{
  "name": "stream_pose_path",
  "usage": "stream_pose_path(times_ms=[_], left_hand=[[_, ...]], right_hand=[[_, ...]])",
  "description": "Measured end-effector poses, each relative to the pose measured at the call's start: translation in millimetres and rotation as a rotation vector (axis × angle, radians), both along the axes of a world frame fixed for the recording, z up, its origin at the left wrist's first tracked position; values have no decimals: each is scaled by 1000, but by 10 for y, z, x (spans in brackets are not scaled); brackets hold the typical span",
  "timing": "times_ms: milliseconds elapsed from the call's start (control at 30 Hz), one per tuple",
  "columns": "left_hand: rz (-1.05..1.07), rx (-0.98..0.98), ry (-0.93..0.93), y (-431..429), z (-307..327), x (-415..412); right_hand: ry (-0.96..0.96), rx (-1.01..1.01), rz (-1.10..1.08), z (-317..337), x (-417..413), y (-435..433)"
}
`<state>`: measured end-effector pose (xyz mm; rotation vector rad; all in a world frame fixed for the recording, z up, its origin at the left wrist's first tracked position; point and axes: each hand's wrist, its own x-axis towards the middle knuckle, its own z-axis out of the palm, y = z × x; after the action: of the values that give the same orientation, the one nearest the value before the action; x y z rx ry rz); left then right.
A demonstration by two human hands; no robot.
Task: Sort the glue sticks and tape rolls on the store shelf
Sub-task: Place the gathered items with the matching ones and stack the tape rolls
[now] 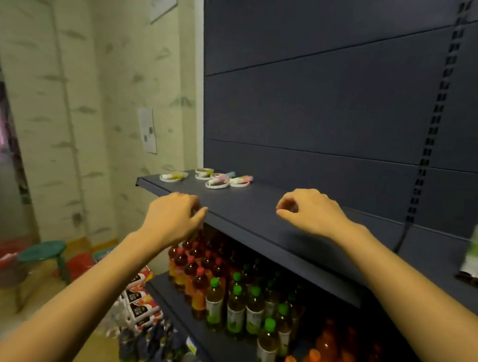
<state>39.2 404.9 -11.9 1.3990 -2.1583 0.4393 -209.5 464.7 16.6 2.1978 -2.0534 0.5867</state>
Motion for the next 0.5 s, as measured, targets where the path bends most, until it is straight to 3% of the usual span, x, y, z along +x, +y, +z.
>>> stream_pose_path(times_ms=[233,500], left_hand=[[8,40,46,-639,-175,564],[-8,22,73,-1482,-324,884]], right_hand=[[-31,54,20,-142,759,-909],[37,90,-12,-194,1041,-2012]])
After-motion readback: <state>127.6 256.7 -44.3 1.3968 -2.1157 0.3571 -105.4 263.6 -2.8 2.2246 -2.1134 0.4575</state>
